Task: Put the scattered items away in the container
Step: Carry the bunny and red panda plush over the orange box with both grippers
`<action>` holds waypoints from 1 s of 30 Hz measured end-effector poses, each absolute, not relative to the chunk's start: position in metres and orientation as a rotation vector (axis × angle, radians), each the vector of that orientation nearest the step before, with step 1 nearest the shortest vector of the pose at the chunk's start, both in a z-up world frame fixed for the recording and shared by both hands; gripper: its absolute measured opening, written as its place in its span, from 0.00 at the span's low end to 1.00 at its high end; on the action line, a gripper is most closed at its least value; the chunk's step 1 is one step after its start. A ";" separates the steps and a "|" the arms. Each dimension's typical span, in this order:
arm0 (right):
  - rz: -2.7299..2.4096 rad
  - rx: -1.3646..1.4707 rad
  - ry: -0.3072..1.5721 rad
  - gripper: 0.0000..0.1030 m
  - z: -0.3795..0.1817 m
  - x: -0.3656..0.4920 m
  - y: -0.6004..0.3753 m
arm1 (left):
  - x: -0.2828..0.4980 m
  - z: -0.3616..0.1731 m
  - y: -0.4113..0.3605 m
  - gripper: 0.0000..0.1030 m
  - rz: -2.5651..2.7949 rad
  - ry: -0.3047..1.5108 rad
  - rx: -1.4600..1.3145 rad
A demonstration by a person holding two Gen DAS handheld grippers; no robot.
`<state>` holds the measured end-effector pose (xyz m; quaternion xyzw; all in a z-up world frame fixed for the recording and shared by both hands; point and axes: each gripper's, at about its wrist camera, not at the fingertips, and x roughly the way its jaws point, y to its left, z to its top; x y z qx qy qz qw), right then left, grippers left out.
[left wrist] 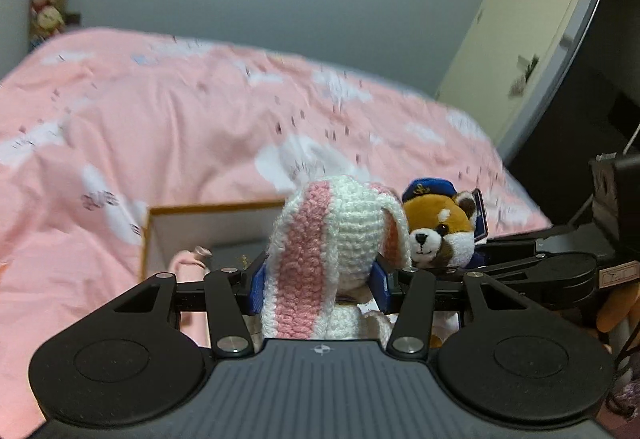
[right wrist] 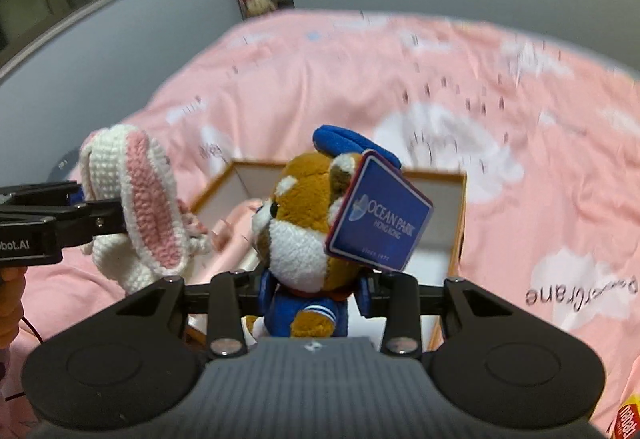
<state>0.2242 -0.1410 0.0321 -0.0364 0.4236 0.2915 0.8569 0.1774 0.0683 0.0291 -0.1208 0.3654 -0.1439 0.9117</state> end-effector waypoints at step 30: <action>0.442 -0.530 1.114 0.44 -0.036 0.305 -0.078 | 0.303 -0.044 0.006 0.58 -0.217 1.083 -0.133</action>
